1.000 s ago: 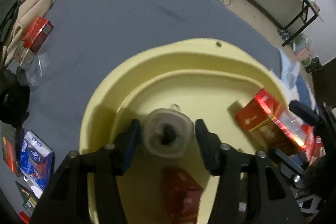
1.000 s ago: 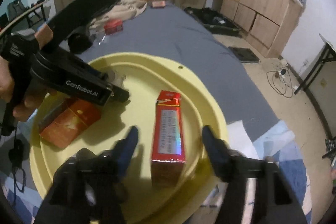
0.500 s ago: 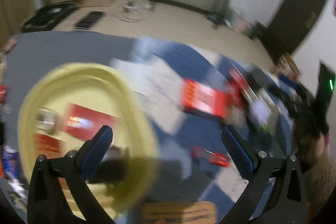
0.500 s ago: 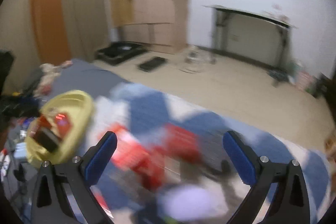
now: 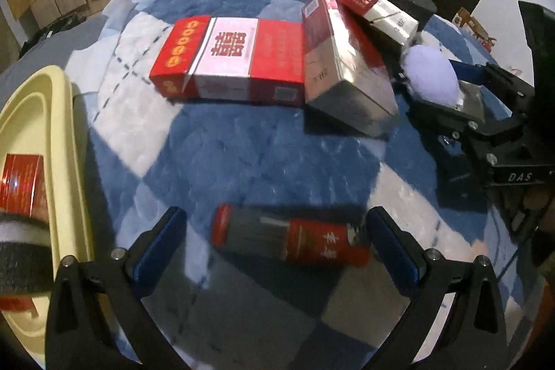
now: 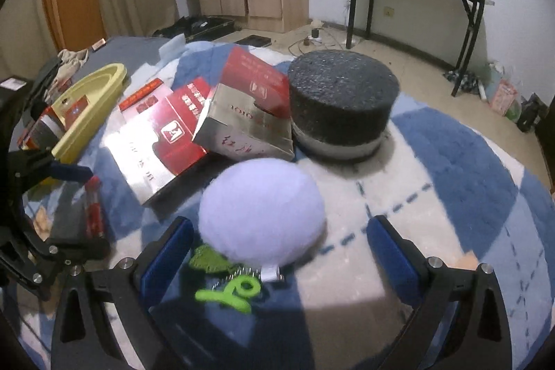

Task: Organize rigid objects
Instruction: 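Grasp the red-and-clear tube with the left gripper while the right gripper carries the lavender pompom to the tray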

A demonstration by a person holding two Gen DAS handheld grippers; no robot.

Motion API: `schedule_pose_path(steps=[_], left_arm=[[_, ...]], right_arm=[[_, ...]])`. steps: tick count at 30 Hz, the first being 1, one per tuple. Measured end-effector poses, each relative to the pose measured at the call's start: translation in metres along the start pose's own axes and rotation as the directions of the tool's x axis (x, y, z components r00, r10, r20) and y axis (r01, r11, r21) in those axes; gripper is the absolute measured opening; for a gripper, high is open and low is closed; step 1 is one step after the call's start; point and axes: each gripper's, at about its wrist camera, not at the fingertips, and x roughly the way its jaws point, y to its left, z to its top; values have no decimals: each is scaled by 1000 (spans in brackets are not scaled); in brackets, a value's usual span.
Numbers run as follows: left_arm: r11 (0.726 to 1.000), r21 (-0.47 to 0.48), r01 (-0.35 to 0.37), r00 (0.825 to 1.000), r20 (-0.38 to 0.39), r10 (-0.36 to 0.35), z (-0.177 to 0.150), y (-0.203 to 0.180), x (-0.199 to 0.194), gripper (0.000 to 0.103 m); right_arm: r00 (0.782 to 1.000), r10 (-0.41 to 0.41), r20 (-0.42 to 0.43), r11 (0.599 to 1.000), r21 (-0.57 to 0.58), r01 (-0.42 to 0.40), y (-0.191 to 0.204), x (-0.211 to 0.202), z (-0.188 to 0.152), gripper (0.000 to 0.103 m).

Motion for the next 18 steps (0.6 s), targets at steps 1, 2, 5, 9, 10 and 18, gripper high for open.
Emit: schedule_pose_path(steps=[1,2,5,9,10,18], left_arm=[[1000,-2,-3,1000,0,3,0,-1,1,100],[1000,5,-11,1000,-2,11,-1,-3,1,96],[1000,3,-20,1000,19,20,-8,-8,-7,83],[1000,4,-29,998,54,29,-21,-12,-8,83],[1000,-8,-24,998,59,25,-23,-12,-10,83],[994,-99,35,985,173,-18,-17,4,-72,83]], right_arm=[[1000,-4,-1,1000,-5,4,0,5,5,91],[1000,-8,-5,1000,-11,8,-3,8,6,76],[999,-28,19,998,-58,29,5,6,-3,59],[998,-55,35,994,-92,58,24,18,-10,57],[998,-56,39,994,-93,59,26,18,-13,56],[992,-37,121,996,-77,46,43,-26,-14,56]])
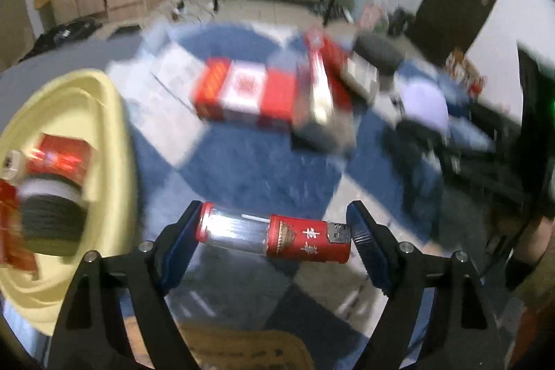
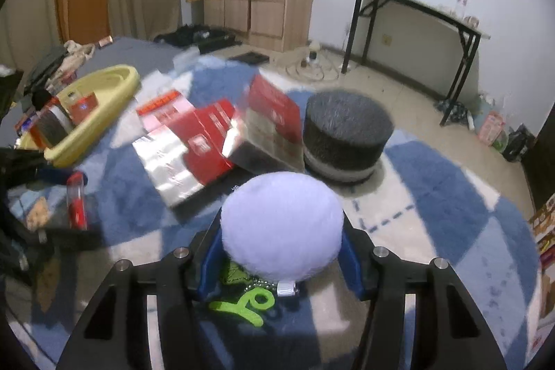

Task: Organize rigid objects
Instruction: 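Grasp the red-and-clear tube with the left gripper while the right gripper carries the lavender pompom to the tray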

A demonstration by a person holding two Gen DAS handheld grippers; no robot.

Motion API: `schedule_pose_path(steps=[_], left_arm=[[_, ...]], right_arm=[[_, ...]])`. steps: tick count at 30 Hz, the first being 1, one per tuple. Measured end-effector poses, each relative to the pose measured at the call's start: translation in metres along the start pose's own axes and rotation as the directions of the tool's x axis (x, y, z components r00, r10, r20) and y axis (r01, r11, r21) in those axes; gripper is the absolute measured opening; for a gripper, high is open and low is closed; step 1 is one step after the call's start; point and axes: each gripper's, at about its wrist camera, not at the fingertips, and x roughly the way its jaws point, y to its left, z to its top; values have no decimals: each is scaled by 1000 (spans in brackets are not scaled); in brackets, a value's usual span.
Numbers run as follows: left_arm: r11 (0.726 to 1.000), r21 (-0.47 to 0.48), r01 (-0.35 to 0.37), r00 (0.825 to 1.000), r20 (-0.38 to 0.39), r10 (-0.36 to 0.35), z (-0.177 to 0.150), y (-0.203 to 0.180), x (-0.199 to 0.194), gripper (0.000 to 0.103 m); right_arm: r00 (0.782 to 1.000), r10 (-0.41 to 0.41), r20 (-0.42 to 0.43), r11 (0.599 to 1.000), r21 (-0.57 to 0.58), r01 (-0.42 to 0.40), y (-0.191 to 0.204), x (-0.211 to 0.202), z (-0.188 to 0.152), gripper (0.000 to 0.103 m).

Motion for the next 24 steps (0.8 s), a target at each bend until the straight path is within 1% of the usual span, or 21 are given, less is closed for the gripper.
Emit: schedule_pose_path(steps=[1,3,4,6,7,9,11,12,15,16,19,21,23,24], left_arm=[[1000,-21,-7,999,36,8,8,10,-18,83],[998,-56,-19,997,77,23,19,29,-43,83],[995,-91,-33,995,88,41,28,49,-56,83],[988,-143,-54,993,94,68,40,80,-70,83],[982,-168,-88,990,95,105,48,107,-78,83],[968,-199,-151,982,86,171,57,139,-83,83],[940,-253,-231,968,39,249,63,182,-79,83],[920,-282,-273,958,12,288,65,204,-75,83],[880,-344,-326,944,-72,322,63,251,-54,83],[872,-356,-335,941,-94,324,60,259,-46,83],[855,-405,-324,946,-126,299,54,277,-26,83],[842,-426,-330,944,-149,294,49,286,-18,83],[837,-436,-330,944,-176,280,41,292,-8,83],[836,-434,-336,941,-183,284,38,293,-4,83]], right_arm=[[1000,17,14,1000,-2,-17,5,-6,2,56],[997,64,36,998,-27,-63,24,-12,13,56],[994,102,40,994,-40,-100,38,-9,22,56],[985,170,37,984,-55,-168,59,0,41,56],[976,214,41,974,-80,-210,78,7,57,56],[958,286,35,952,-122,-280,107,20,82,56],[934,357,34,924,-157,-348,140,38,109,56],[927,376,15,914,-169,-368,156,50,120,56],[924,380,-53,899,-214,-382,204,94,143,56],[924,374,-76,895,-231,-381,216,106,148,56],[916,372,-148,876,-269,-399,254,136,156,56],[915,359,-183,872,-286,-399,268,155,160,56],[907,357,-222,877,-255,-408,273,170,155,57],[902,374,-215,878,-232,-419,276,175,160,57]])
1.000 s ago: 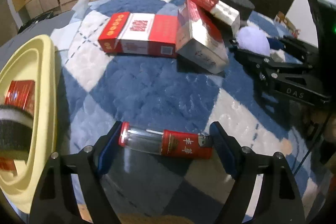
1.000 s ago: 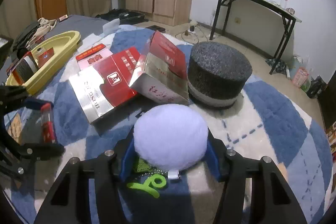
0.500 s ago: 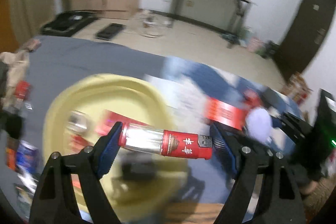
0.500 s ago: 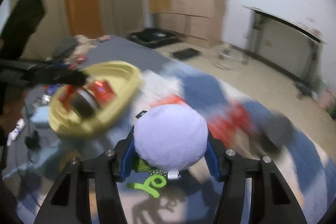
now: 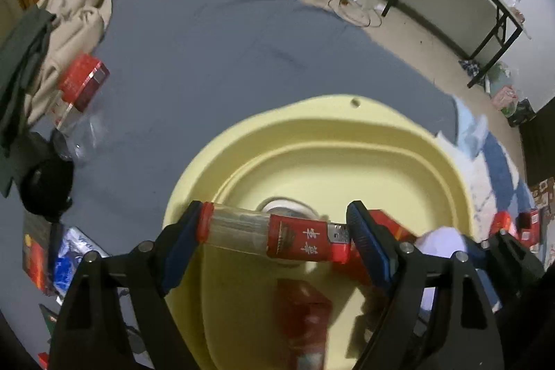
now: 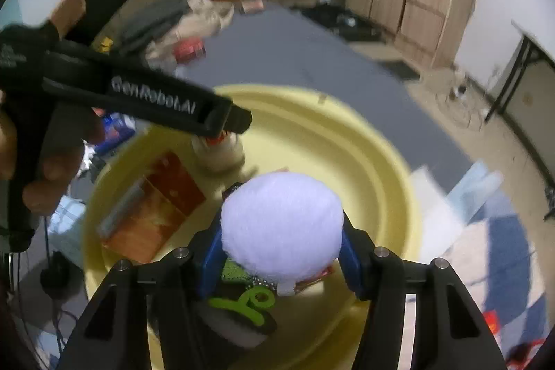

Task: Organize rigid objects
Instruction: 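Grasp the red-and-clear tube with the left gripper while the right gripper carries the lavender pompom to the tray, then grasp the silver-red box with the left gripper while the right gripper carries a black foam cylinder to the tray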

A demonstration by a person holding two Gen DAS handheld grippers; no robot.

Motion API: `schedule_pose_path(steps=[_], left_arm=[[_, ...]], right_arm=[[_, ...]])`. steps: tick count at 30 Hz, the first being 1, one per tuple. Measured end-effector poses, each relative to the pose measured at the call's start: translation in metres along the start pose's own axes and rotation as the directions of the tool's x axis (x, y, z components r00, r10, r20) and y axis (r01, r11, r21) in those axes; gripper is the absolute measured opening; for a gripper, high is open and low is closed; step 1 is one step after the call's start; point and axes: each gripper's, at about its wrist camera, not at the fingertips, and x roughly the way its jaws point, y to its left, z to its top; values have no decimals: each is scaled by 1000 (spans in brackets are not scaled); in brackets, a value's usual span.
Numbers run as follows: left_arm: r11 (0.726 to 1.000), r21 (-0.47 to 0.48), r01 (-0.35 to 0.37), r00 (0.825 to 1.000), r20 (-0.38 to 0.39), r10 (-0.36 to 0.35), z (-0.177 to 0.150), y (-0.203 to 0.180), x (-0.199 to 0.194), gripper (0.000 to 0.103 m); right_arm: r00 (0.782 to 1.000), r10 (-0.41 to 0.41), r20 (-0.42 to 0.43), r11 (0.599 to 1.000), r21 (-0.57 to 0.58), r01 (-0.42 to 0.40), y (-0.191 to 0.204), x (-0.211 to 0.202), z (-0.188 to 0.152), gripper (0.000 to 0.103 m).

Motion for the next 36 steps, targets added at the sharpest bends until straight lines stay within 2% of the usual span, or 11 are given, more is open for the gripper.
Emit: schedule_pose_path(steps=[5,7,9,11,16,19,23,26,29,32,36], left_arm=[[999,-33,38,999,15,-37,-1,7,2,83],[998,-20,53,998,22,-53,-3,6,-2,83],[998,-8,58,997,41,-58,-3,6,-13,88],[998,8,64,994,93,-65,-6,-2,-37,103],[977,150,153,969,172,-178,-26,-54,-87,103],[933,321,165,960,164,-226,-48,-121,-102,103],[854,458,247,943,88,-320,-85,-201,-101,103],[808,524,271,942,29,-335,-118,-255,-83,103],[779,577,246,949,22,-315,-142,-294,-63,103],[740,665,103,965,114,-237,-161,-323,-51,103],[707,707,29,970,152,-192,-170,-341,-37,103]], right_arm=[[1000,5,31,1000,8,-5,3,5,3,61],[998,18,56,1000,24,-20,3,1,2,72],[993,20,119,999,46,-25,1,-18,-6,94],[981,9,192,995,97,-28,-6,-44,-19,103],[939,-53,341,959,279,-47,-33,-130,-77,103],[911,-193,365,924,381,43,-65,-184,-130,103],[863,-427,271,839,474,267,-120,-232,-196,103],[845,-495,203,777,538,326,-165,-247,-230,103],[859,-485,164,770,547,330,-197,-244,-241,103],[866,-475,158,780,531,331,-211,-234,-239,103],[888,-443,128,807,488,332,-222,-213,-230,103]])
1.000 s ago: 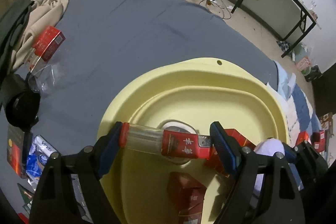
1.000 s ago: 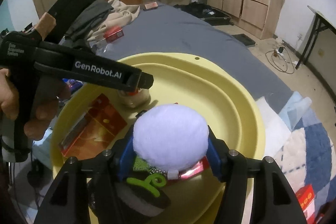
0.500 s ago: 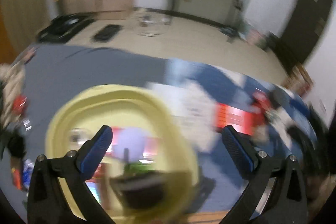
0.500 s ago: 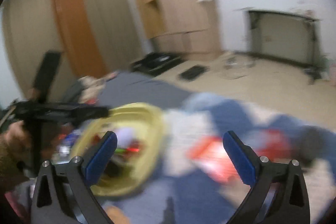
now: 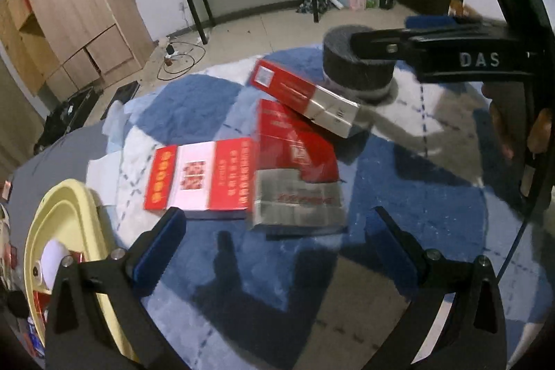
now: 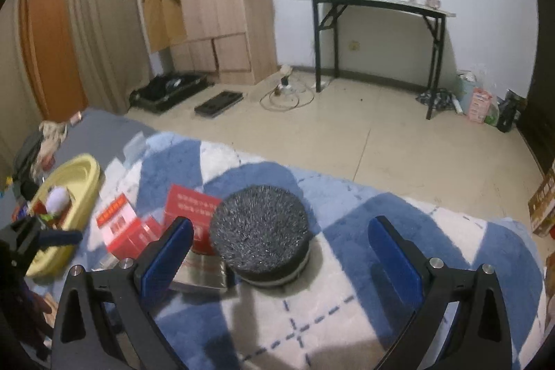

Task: Organize rigid objects
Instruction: 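Grasp the silver-red box with the left gripper while the right gripper carries a black foam cylinder to the tray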

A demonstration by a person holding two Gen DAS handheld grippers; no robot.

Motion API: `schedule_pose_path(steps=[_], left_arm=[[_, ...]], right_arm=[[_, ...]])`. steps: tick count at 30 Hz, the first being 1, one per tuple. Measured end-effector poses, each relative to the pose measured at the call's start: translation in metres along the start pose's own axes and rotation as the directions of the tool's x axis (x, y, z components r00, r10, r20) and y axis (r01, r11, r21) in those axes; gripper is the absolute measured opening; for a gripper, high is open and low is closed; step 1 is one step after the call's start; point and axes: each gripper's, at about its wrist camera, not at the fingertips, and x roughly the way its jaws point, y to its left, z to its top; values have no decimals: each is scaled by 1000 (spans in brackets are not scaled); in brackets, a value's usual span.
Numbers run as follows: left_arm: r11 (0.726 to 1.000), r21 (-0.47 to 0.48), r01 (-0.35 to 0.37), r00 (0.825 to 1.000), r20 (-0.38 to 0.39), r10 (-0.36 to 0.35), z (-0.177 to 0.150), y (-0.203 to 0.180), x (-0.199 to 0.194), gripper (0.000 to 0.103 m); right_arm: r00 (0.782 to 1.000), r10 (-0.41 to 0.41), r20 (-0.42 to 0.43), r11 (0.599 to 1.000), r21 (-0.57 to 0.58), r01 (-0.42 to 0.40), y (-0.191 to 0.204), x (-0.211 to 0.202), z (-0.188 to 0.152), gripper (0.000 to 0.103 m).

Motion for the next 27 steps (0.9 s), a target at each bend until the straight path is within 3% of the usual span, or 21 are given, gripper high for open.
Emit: schedule_pose_path(steps=[3,6,8,10,11,12,17,22,25,27], left_arm=[[992,92,-82,996,49,78,-1,-17,4,103],[990,114,-86,995,56,80,-3,-29,11,101],[991,100,-84,996,36,81,-3,-30,19,85],[990,82,-112,992,64,107,-3,-29,18,64],[990,72,-123,991,67,118,-2,-31,18,60],[991,54,-122,991,65,118,0,-28,18,60],[994,-46,-95,992,83,98,-4,-9,7,60],[986,-161,-39,982,175,67,-26,26,-49,60],[962,-264,-68,969,211,127,-46,61,-89,60],[936,-339,-93,968,189,165,-63,89,-107,60]], right_arm=[[1000,-5,-17,1000,-11,5,-5,18,6,103],[1000,-13,-23,1000,-19,12,-9,28,6,102],[1000,-6,-21,999,-34,5,-11,36,11,98],[1000,19,-16,999,-48,-20,-7,37,9,86],[999,35,-8,998,-56,-35,-5,38,9,73],[999,36,0,997,-71,-36,-3,37,9,68],[999,31,24,997,-69,-29,-10,32,5,68],[988,9,154,1000,-27,-5,-15,-17,9,68],[977,77,197,997,-16,-75,0,-32,16,68],[967,172,189,985,-17,-172,27,-29,19,68]])
